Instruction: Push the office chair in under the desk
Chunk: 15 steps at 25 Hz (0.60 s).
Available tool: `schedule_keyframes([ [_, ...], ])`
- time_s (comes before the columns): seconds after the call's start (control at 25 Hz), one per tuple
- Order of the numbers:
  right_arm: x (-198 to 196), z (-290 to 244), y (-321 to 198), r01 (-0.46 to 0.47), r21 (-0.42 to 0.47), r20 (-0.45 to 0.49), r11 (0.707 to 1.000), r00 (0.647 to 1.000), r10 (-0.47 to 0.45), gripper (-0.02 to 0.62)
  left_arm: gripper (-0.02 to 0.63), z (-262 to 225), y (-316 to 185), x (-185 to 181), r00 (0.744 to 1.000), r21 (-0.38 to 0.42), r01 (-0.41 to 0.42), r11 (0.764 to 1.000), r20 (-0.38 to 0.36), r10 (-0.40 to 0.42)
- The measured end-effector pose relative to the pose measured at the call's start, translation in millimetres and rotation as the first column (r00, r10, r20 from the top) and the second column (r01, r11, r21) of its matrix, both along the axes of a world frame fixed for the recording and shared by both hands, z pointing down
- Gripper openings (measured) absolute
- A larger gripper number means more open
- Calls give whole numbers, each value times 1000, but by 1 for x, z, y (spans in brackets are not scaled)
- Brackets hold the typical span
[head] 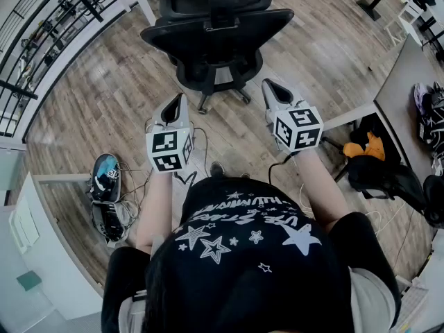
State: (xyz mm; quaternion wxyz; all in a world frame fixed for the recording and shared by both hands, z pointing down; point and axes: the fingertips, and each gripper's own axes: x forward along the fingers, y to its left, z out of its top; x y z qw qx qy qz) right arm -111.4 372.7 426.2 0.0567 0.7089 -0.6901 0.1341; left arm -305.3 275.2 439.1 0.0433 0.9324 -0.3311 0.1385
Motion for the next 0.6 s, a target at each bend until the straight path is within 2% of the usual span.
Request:
schedule_keyframes([
  [0.6,7,6,-7,-50,-20,2,999,999,50,0,2,5,-20,-6,1000,-7,-12,1000,-3,12],
])
